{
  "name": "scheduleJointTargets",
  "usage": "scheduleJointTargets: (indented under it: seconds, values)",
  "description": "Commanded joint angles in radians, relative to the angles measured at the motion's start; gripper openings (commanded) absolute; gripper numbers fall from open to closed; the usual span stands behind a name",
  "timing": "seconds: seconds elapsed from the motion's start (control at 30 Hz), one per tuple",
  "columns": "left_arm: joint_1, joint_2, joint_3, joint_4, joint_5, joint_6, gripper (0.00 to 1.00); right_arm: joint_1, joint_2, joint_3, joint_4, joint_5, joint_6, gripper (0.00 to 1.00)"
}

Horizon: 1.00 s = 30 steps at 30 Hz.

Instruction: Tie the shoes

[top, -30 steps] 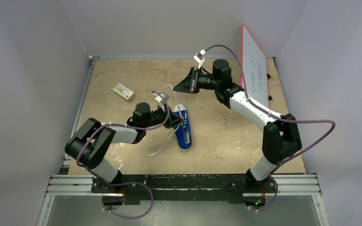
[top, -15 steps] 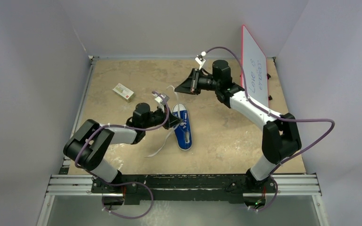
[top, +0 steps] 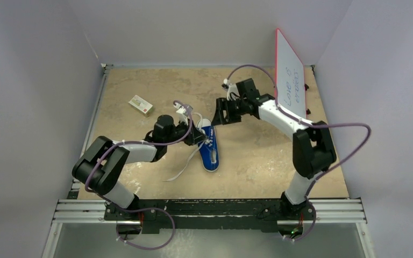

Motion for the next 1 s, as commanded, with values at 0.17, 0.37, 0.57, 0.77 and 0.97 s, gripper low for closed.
scheduleJointTargets:
  seconds: [0.17,0.37,0.57,0.77,0.97]
  values:
    - [0.03,0.0,0.075,-0.028,0.021,-0.127,0.0,0.012,-0.406,-0.445,0.447,-0.303,-0.547,0.61]
    - [0.056,-0.023,0.075,-0.059,0.056,-0.131,0.0,0.029,-0.315,-0.457,0.522,-0.367,-0.721,0.52]
    - [0.058,-0.036,0.073,-0.069,0.065,-0.135,0.0,0.089,-0.189,-0.393,0.498,-0.386,-0.802,0.45]
    - [0.058,-0.035,0.079,-0.06,0.067,-0.142,0.0,0.099,-0.161,-0.414,0.522,-0.388,-0.803,0.3]
    - [0.058,-0.037,0.075,-0.039,0.081,-0.164,0.0,0.104,-0.131,-0.432,0.561,-0.388,-0.781,0.2]
